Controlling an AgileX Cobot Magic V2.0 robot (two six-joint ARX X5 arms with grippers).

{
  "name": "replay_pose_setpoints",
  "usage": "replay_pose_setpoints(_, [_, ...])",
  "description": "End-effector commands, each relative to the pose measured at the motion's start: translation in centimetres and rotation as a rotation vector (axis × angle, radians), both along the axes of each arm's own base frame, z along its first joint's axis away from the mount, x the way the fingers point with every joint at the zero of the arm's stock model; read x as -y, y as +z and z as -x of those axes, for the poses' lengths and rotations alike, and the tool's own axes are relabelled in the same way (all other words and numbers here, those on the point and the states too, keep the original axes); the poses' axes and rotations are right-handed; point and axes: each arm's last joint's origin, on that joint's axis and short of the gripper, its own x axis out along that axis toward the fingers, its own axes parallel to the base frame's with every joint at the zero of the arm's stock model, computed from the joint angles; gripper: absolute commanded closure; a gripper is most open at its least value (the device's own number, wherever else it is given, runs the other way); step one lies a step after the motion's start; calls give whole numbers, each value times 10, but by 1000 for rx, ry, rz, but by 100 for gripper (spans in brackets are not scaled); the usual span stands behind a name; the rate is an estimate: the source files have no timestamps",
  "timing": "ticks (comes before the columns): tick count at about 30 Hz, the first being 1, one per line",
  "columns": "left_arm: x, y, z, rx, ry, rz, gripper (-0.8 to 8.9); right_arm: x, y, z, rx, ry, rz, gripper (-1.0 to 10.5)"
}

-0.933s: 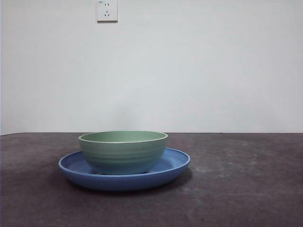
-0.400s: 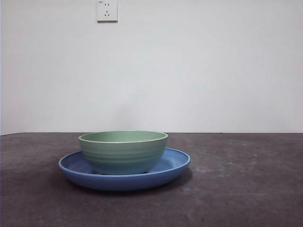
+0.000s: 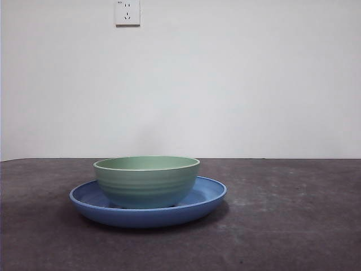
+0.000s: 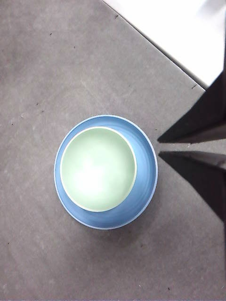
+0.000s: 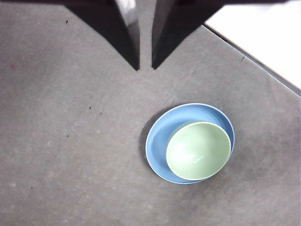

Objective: Place the green bowl on the blue plate

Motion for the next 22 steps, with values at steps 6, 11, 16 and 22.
replay_pose_setpoints(6, [-3,-1,-1,51,24,41,786,1,1,2,-19,6,17,910])
replay_pose_setpoints(11, [-14,-39,-8,216,108,143,786,1,1,2,-19,6,17,910])
replay_pose_setpoints(16, [-38,-93,-3,386,247,216,786,1,1,2,-18,6,16,910])
replay_pose_setpoints(22, [-63,-155,11,490,435,284,786,1,1,2,-18,6,16,910])
